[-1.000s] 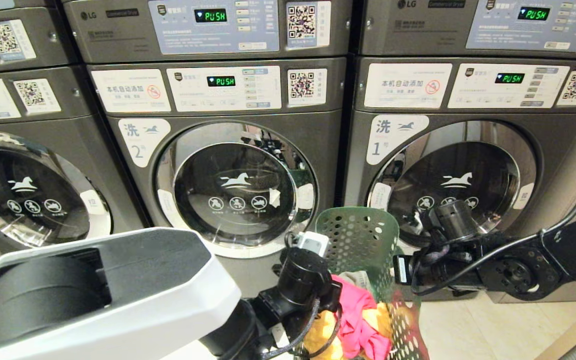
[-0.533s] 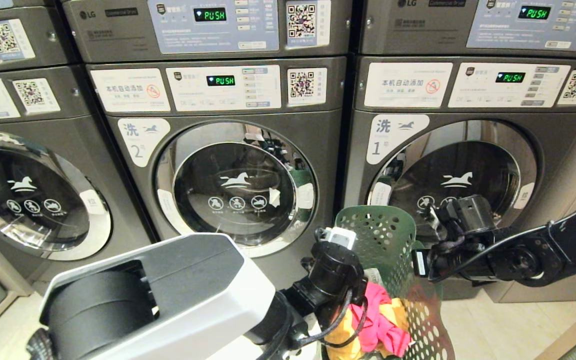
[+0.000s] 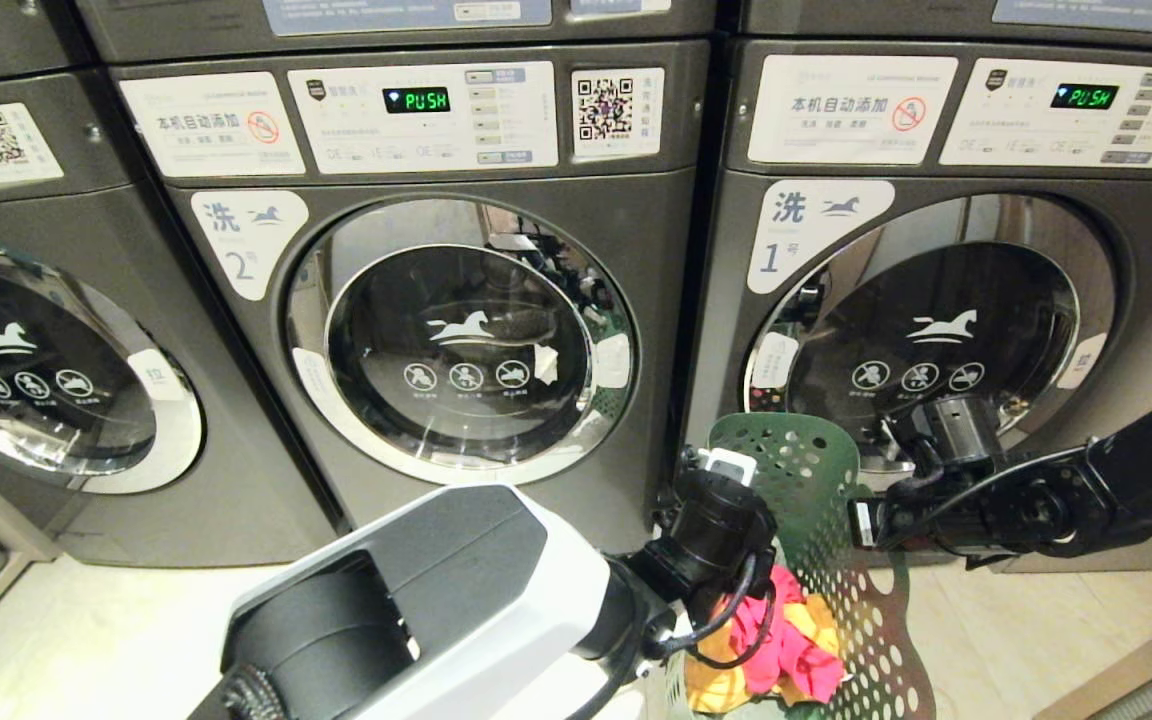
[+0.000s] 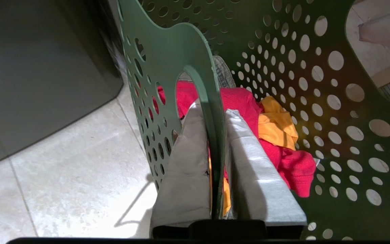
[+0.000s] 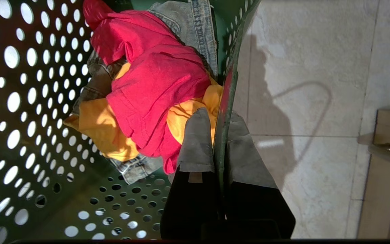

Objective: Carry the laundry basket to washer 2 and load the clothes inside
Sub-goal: Pick up the clothes basket and put it beside the washing machine

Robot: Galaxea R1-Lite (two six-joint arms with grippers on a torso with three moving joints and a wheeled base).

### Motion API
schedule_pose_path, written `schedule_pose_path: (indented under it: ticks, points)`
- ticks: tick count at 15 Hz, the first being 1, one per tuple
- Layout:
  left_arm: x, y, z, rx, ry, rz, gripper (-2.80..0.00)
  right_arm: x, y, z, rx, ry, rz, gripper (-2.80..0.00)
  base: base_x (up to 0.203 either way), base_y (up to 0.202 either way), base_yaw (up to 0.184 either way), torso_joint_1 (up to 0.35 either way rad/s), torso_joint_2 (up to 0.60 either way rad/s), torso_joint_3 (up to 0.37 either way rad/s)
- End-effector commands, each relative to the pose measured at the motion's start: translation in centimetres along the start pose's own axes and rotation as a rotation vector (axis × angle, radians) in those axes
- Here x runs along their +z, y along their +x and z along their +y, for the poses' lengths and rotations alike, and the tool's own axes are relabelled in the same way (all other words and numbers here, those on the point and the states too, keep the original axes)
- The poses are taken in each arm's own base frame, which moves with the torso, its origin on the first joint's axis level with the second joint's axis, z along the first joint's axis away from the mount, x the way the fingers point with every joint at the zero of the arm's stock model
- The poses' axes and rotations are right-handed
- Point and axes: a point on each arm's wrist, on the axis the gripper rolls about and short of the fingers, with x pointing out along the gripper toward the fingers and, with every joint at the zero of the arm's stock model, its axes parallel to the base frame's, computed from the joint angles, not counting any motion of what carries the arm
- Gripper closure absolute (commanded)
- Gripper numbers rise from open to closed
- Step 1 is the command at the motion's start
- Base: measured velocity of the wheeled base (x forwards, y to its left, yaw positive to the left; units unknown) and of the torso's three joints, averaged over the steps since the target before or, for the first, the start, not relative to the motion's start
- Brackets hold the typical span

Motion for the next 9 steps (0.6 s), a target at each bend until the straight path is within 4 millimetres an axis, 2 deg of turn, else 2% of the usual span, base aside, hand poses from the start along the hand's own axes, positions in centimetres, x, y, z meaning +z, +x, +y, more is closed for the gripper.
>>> schedule_pose_path:
  ticks: [1, 9]
  points:
    - [-0.9, 0.7, -0.2, -0.011, 0.002, 0.012, 0.00, -0.4, 0.6, -0.5, -0.012, -0.005, 0.021, 0.00, 0.000, 0.000, 0.000, 0.000, 0.00, -0.202]
    - [-2.1, 2.1, -1.1, -0.022, 0.010, 0.029, 0.00, -0.4, 1.7, -0.8, -0.017, 0.000, 0.018, 0.00, 0.000, 0.000, 0.000, 0.005, 0.00, -0.194]
